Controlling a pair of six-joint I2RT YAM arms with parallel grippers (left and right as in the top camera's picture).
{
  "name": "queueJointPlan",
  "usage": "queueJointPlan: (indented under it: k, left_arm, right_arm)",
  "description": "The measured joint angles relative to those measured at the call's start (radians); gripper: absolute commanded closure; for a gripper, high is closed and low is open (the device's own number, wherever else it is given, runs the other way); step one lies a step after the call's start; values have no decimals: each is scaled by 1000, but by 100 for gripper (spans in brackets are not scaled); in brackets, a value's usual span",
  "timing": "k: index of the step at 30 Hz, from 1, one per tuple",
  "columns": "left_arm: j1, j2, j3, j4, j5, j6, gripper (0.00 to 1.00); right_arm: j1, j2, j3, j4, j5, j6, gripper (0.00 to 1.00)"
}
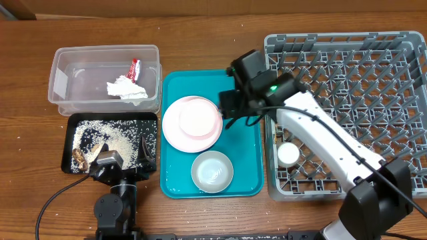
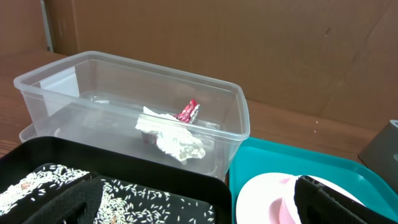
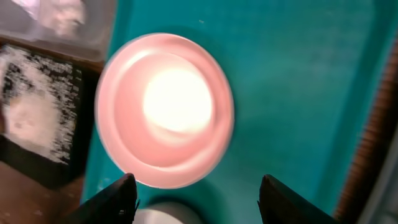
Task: Sort waste into correct bins and load items into the dishwasher
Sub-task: 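Move right gripper to the steel bowl and grasp its rim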
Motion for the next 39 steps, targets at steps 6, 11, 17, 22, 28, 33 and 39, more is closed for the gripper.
queueJointPlan:
  k: [6,11,17,22,28,33,39]
  left_arm:
    - [0,0,0,0,0,0,0]
    - [0,0,0,0,0,0,0]
    - [0,0,0,0,0,0,0]
    - [0,0,0,0,0,0,0]
    - [0,0,0,0,0,0,0]
    - [0,0,0,0,0,0,0]
    - [0,0,0,0,0,0,0]
  right_arm:
    - [39,60,-12,-56,-14,122,43]
    - [39,71,-26,-245,-22,21,41]
    - [48,71,-109,-270,-21,-217,41]
    - [72,71,-222,-146,-40,-306,45]
    - [126,71,-274,-123,-74,-391,48]
    - [137,71,-274,-124,-74,-404,59]
    - [137,71,-274,-122,-70,-392,69]
